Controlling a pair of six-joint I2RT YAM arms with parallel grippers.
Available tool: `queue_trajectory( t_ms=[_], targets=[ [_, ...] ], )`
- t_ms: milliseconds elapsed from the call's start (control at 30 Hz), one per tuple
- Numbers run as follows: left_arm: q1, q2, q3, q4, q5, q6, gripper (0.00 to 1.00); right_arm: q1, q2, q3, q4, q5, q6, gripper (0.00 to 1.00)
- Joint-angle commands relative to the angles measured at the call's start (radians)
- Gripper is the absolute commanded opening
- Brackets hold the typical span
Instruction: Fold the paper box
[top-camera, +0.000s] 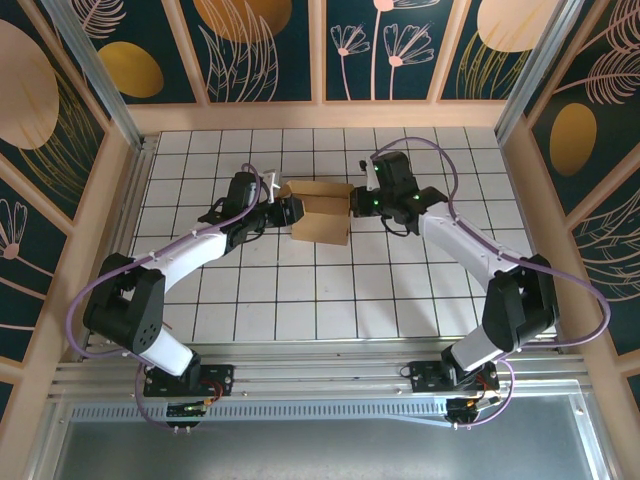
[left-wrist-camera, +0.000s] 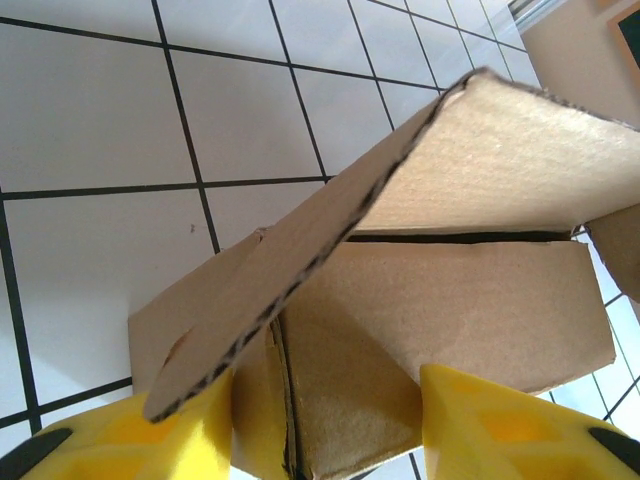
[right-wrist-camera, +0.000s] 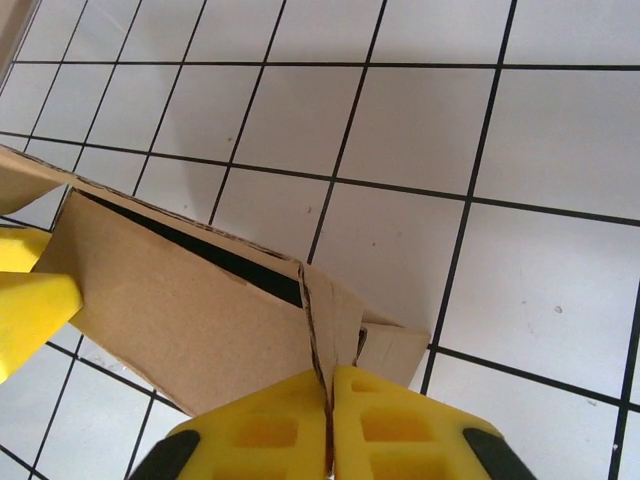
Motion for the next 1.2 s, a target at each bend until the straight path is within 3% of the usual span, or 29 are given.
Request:
queue_trajectory(
  t_ms=[0, 433, 967, 1167],
  targets=[
    [-0.019, 0.013, 0.006, -0.014, 0.044, -0.004, 0.47, 0.004, 0.026, 0.039, -0.04, 0.044, 0.042, 0.07],
    [-0.059, -0.004, 0.029, -0.014, 0.028, -0.037, 0.47, 0.065, -0.022, -0.05, 0.072, 0.235, 0.141, 0.01],
    [-0.067, 0.021, 0.052, -0.024, -0.067, -0.105, 0.47, 0.136, -0.034, -0.16, 0.104, 0.282, 0.235, 0.0],
    [-0.067, 0.017, 0.045, -0.004, -0.057, -0.119, 0.47, 0.178, -0.041, -0.226, 0.141, 0.385, 0.251, 0.0]
  ],
)
